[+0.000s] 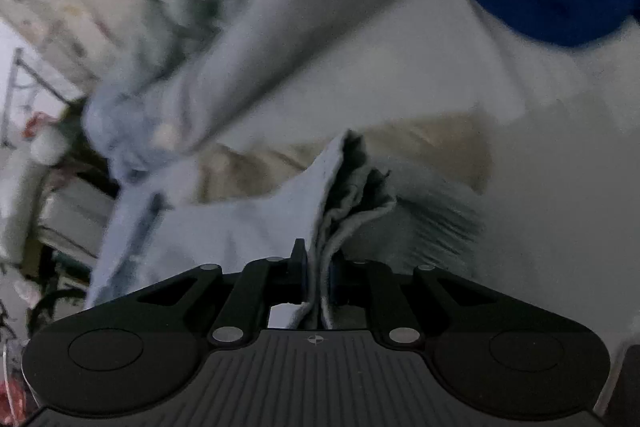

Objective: Fold clothes
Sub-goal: 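Release both grippers and lift them away from the folded trousers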

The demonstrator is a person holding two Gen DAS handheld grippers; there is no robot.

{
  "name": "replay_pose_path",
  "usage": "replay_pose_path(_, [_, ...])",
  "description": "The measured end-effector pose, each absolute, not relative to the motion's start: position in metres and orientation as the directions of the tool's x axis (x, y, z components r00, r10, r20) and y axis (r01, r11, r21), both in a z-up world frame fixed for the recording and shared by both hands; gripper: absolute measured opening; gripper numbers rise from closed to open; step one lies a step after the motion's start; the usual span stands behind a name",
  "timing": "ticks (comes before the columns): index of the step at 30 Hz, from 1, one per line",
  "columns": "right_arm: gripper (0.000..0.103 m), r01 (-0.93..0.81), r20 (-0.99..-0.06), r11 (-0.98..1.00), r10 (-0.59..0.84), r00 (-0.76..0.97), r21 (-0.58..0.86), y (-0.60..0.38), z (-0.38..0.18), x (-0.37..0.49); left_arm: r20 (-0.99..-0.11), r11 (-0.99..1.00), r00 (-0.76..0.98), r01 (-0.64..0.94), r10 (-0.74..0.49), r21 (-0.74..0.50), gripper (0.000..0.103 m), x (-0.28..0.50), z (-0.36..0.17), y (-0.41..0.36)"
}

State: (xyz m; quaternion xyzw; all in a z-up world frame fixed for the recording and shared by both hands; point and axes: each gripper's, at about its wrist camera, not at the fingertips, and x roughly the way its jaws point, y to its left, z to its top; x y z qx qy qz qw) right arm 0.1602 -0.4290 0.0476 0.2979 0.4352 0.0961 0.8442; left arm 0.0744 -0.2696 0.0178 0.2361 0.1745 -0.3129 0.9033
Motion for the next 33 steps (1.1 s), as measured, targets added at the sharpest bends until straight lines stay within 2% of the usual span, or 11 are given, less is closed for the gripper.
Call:
replay_pose_path(1, [0.021, 0.105, -0.689, 0.811, 0.412, 0.596, 0.576, -0.433, 0.04, 0.161, -0.48, 0.683, 0.736, 0.654, -0.476, 0.325, 0.019, 0.074, 0.01, -0.273])
replay_pose_path(3, [0.026, 0.115, -0.702, 0.825, 0.387, 0.598, 0.553, -0.44, 0.034, 0.157, -0.521, 0.664, 0.709, 0.677, -0.475, 0.316, 0.033, 0.075, -0.002, -0.276])
replay_pose_path(5, [0.04, 0.131, -0.71, 0.846, 0.338, 0.618, 0.517, -0.445, 0.039, 0.148, -0.539, 0.647, 0.687, 0.699, -0.488, 0.305, 0.044, 0.073, -0.007, -0.273])
replay_pose_path(6, [0.044, 0.146, -0.713, 0.859, 0.299, 0.634, 0.49, -0.447, 0.045, 0.141, -0.546, 0.636, 0.672, 0.713, -0.5, 0.296, 0.055, 0.071, -0.009, -0.269])
replay_pose_path(9, [0.046, 0.155, -0.695, 0.895, 0.205, 0.689, 0.418, -0.452, 0.066, 0.113, -0.557, 0.616, 0.618, 0.755, -0.555, 0.224, 0.068, 0.061, -0.003, -0.249])
replay_pose_path(10, [0.05, 0.15, -0.685, 0.903, 0.19, 0.704, 0.404, -0.451, 0.073, 0.104, -0.556, 0.616, 0.607, 0.762, -0.569, 0.201, 0.069, 0.057, 0.0, -0.239])
replay_pose_path(12, [0.059, 0.123, -0.661, 0.915, 0.18, 0.729, 0.384, -0.444, 0.087, 0.086, -0.544, 0.63, 0.595, 0.762, -0.592, 0.148, 0.083, 0.048, 0.01, -0.212])
replay_pose_path(13, [0.063, 0.109, -0.649, 0.92, 0.177, 0.74, 0.376, -0.439, 0.093, 0.075, -0.532, 0.644, 0.598, 0.755, -0.599, 0.123, 0.085, 0.044, 0.015, -0.197])
replay_pose_path(20, [0.064, 0.017, -0.577, 0.925, 0.222, 0.786, 0.379, -0.397, 0.142, 0.0, -0.449, 0.803, 0.702, 0.593, -0.553, -0.061, 0.092, 0.02, 0.075, -0.077])
replay_pose_path(27, [0.067, -0.158, -0.497, 0.925, 0.323, 0.806, 0.344, -0.349, 0.219, -0.072, -0.405, 0.949, 0.865, 0.314, -0.297, -0.026, 0.093, -0.005, 0.126, 0.037])
replay_pose_path(33, [0.077, -0.243, -0.42, 0.913, 0.371, 0.828, 0.327, -0.313, 0.29, -0.111, -0.383, 0.99, 0.916, 0.141, -0.121, 0.025, 0.093, -0.021, 0.158, 0.12])
